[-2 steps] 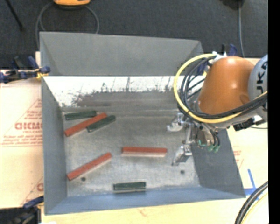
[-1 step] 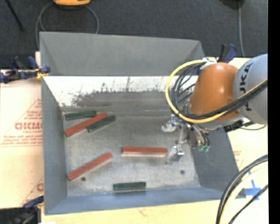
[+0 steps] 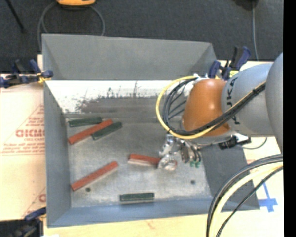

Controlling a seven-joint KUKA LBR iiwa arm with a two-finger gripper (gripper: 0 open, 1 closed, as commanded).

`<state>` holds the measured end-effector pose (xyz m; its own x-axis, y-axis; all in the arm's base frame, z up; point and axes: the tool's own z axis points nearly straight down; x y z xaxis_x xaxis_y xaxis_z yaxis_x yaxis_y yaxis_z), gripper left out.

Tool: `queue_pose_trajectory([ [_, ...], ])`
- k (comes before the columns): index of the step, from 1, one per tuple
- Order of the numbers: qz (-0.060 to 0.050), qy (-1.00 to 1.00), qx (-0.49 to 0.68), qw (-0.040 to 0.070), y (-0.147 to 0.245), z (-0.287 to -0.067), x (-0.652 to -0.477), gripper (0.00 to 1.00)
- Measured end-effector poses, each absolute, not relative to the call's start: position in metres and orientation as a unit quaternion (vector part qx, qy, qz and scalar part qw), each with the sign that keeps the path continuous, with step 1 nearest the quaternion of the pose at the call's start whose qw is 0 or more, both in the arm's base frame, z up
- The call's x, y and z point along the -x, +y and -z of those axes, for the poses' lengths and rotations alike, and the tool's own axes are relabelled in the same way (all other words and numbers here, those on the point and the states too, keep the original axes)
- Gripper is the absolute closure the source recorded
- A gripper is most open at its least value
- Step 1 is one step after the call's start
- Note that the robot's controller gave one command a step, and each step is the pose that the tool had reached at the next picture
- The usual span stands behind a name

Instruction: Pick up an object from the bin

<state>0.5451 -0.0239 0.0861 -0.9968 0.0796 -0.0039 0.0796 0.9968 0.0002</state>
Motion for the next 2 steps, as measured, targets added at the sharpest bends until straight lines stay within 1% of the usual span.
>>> queue_pose_trajectory([
  [1, 0.000, 0.999, -0.040, 0.002, -0.024, -0.086, -0.545, 1.00],
  [2, 0.001, 1.000, -0.027, 0.001, -0.025, -0.105, -0.542, 1.00],
])
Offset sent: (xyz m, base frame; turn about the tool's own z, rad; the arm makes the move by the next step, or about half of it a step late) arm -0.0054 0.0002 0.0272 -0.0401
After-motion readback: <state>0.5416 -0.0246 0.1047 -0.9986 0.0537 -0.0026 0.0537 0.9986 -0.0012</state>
